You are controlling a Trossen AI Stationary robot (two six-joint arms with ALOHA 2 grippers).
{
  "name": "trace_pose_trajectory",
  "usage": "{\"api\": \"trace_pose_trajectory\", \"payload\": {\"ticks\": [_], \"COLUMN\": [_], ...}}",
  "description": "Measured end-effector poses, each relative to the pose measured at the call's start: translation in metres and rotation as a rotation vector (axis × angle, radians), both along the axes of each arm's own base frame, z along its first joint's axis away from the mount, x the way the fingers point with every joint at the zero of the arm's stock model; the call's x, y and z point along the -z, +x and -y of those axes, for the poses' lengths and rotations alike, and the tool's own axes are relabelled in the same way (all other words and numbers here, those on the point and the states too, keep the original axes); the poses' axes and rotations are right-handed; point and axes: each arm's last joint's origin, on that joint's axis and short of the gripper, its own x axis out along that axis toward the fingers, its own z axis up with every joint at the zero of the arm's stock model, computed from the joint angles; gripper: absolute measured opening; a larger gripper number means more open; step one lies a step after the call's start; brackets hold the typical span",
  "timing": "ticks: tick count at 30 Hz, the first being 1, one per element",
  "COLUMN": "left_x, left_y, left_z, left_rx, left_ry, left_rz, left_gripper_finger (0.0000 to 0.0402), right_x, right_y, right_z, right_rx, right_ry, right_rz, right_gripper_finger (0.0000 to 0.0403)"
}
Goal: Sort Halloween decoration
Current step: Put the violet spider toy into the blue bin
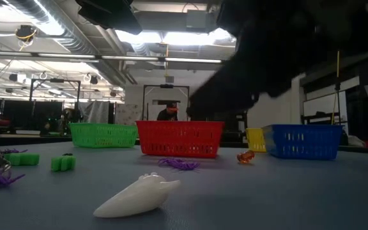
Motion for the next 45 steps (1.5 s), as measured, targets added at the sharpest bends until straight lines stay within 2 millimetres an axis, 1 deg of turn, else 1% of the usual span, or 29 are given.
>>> {"api": "trace_pose_trajectory", "payload": {"ticks": [7,11,15,19,34,38,41,45], "left_x": [0.0,0.0,0.0,0.0,0.0,0.0,0.0,0.0], "left_y": [0.0,0.0,0.0,0.0,0.0,0.0,0.0,0.0], "left_z": [0.0,0.0,0.0,0.0,0.0,0.0,0.0,0.0], "left_rx": [0.0,0.0,0.0,0.0,0.0,0.0,0.0,0.0], "left_ry": [0.0,0.0,0.0,0.0,0.001,0.0,0.0,0.0], "left_rz": [0.0,0.0,0.0,0.0,0.0,0.0,0.0,0.0], "left_gripper_finger": [0.0211,0.0211,0.0211,0.0211,0.0211,0.0211,0.0211,0.0211], "right_x": [0.026,0.037,0.049,0.056,0.057,0.056,0.054,0.045], "right_y": [0.004,0.006,0.007,0.007,0.007,0.008,0.011,0.019], "right_z": [-0.001,-0.001,-0.001,-0.001,0.0,-0.001,-0.002,-0.006], "right_rx": [0.031,0.051,0.068,0.073,0.086,0.046,0.023,0.007], "right_ry": [-0.038,-0.046,-0.068,-0.077,-0.086,-0.117,-0.13,-0.148], "right_rz": [-0.033,-0.015,-0.033,-0.044,-0.044,-0.013,0.016,0.05], "right_gripper_finger": [0.0216,0.0216,0.0216,0.0215,0.0215,0.0215,0.0215,0.0215]}}
